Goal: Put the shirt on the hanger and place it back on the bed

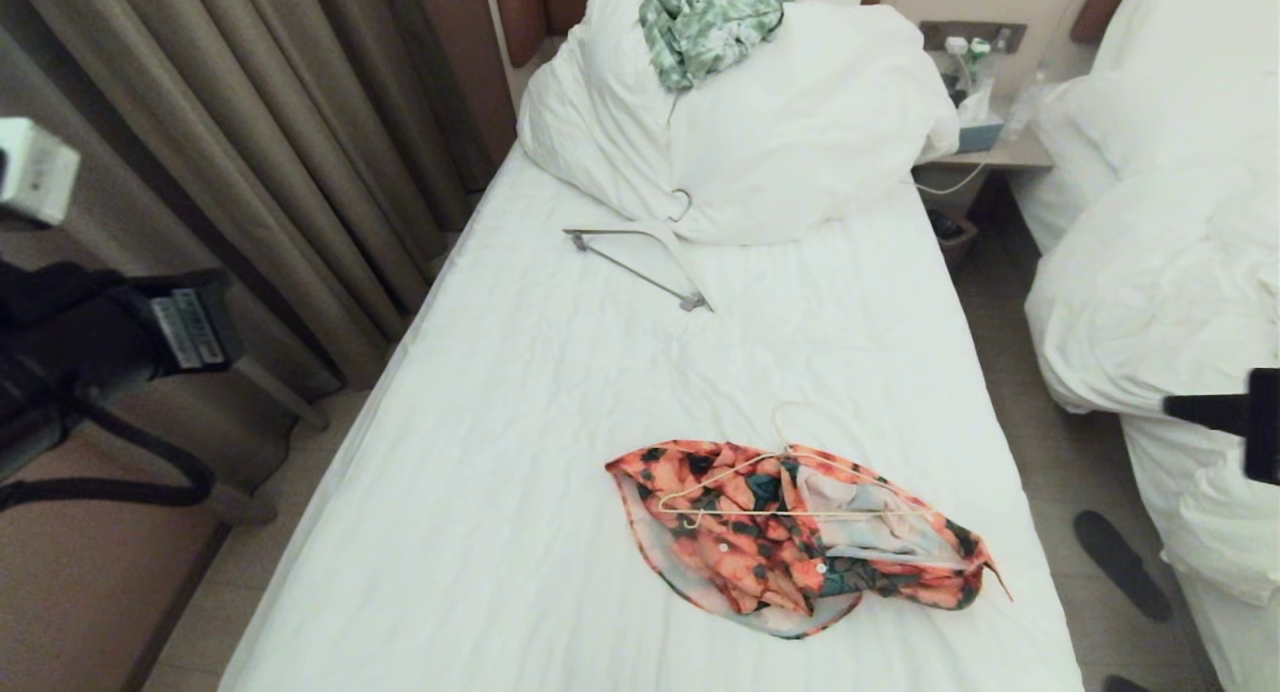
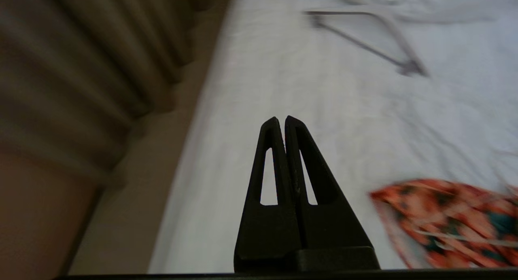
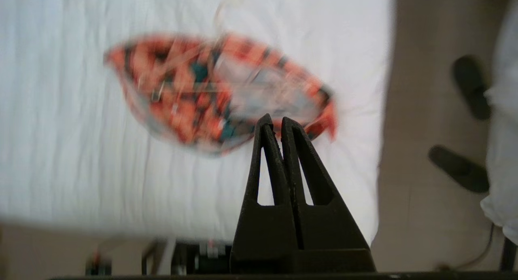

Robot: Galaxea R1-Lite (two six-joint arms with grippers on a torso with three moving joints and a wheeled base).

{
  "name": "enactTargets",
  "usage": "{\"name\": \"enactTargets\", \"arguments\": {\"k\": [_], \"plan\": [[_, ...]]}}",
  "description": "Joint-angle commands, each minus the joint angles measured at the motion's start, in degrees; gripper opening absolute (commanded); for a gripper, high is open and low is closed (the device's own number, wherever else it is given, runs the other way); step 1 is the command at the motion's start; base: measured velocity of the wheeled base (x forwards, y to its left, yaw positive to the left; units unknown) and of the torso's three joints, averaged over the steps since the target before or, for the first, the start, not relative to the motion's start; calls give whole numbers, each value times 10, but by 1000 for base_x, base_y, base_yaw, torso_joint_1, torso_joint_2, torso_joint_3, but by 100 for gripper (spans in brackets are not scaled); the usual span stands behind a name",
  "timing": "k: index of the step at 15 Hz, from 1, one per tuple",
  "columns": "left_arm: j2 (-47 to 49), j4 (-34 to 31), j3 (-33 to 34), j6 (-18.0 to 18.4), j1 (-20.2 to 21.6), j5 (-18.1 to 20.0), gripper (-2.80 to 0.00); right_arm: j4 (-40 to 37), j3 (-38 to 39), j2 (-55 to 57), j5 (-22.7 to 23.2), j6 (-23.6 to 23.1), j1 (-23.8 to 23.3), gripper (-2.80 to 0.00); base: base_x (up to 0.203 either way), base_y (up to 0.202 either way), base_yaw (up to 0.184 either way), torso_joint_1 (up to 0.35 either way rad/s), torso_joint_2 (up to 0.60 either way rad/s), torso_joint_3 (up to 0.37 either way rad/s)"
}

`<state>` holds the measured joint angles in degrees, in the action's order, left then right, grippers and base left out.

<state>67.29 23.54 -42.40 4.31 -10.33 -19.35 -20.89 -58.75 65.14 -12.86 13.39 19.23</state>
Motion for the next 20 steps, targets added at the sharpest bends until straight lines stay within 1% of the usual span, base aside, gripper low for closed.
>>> {"name": "enactTargets", "arguments": {"k": [1, 3, 5, 6, 8, 10, 11, 13, 14, 16, 17, 19, 20], "plan": [[-97, 1, 44, -14, 63, 0, -280, 1, 21, -122, -1, 0, -40, -280, 0, 0, 0, 0, 0, 0], [-174, -1, 81, -21, 68, 8, -280, 2, 47, -201, 0, -1, -94, -280, 0, 0, 0, 0, 0, 0], [-251, -12, 114, -23, 70, 10, -280, 3, 72, -268, 2, 2, -133, -280, 0, 0, 0, 0, 0, 0], [-292, -33, 126, -23, 71, 11, -280, 2, 80, -306, 3, 4, -152, -280, 0, 0, 0, 0, 0, 0], [-376, -93, 147, -25, 73, 12, -280, -3, 96, -376, 6, 6, -184, -280, 0, 0, 0, 0, 0, 0], [-444, -155, 167, -31, 77, 12, -280, -33, 104, -432, 22, 7, -203, -280, 0, 0, 0, 0, 0, 0], [-473, -182, 185, -33, 78, 13, -280, -52, 108, -454, 38, 7, -216, -280, 0, 0, 0, 0, 0, 0], [-503, -200, 243, -34, 79, 17, -280, -69, 133, -483, 111, 8, -240, -280, 0, 0, 0, 0, 0, 0], [-517, -203, 266, -34, 80, 25, -280, -71, 139, -485, 117, 26, -242, -280, 0, 0, 0, 0, 0, 0], [-540, -205, 309, -32, 86, 61, -280, -69, 155, -484, 155, 31, -243, -280, 0, 0, 0, 0, 0, 0], [-554, -207, 327, -30, 92, 92, -280, -67, 162, -476, 173, 30, -244, -280, 0, 0, 0, 0, 0, 0], [-580, -208, 354, -28, 112, 140, -280, -63, 174, -464, 183, 27, -242, -280, 0, 0, 0, 0, 0, 0], [-592, -208, 362, -27, 112, 153, -280, -58, 185, -468, 185, 21, -241, -280, 0, 0, 0, 0, 0, 0]]}}
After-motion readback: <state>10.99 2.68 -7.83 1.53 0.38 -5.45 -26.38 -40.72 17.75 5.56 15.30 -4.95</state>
